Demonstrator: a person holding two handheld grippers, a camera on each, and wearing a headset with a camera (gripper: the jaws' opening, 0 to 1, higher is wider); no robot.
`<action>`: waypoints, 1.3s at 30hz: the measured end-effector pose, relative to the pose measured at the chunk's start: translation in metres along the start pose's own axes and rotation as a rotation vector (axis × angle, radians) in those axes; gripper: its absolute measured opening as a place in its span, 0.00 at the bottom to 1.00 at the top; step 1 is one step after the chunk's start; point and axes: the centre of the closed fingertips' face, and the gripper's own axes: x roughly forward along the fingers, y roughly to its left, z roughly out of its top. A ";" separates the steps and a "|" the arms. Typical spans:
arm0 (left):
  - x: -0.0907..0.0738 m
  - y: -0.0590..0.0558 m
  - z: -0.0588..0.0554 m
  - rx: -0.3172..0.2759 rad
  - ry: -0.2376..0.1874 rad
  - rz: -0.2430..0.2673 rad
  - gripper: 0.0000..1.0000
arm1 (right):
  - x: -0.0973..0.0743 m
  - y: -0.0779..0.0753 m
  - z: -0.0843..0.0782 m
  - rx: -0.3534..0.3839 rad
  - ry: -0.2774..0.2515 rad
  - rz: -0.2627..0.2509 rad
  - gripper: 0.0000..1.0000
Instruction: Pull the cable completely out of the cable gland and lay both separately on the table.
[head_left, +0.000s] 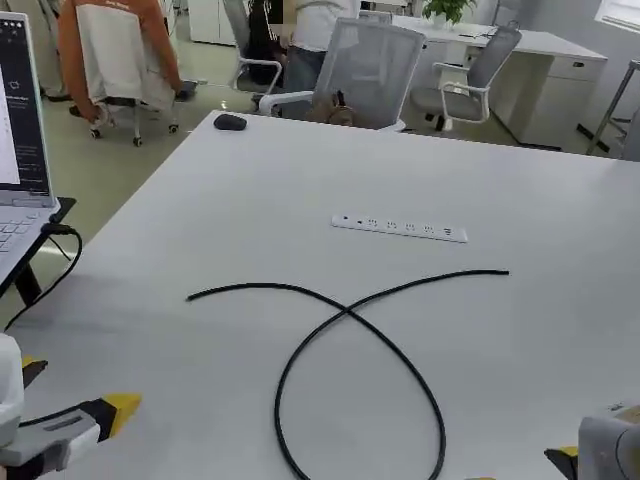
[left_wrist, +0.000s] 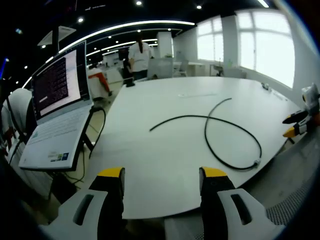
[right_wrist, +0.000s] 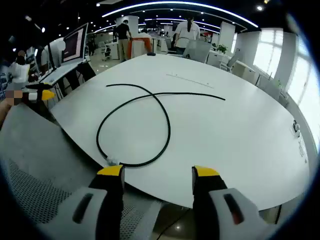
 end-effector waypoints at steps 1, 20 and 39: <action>0.000 0.000 0.000 0.000 0.000 -0.002 0.57 | 0.000 0.000 0.000 0.002 0.001 0.001 0.54; 0.000 -0.001 -0.001 -0.003 0.005 -0.003 0.56 | 0.000 0.000 0.000 0.008 -0.004 0.000 0.54; 0.000 -0.003 -0.003 -0.003 0.012 -0.009 0.54 | 0.000 -0.001 -0.001 0.013 -0.001 0.005 0.53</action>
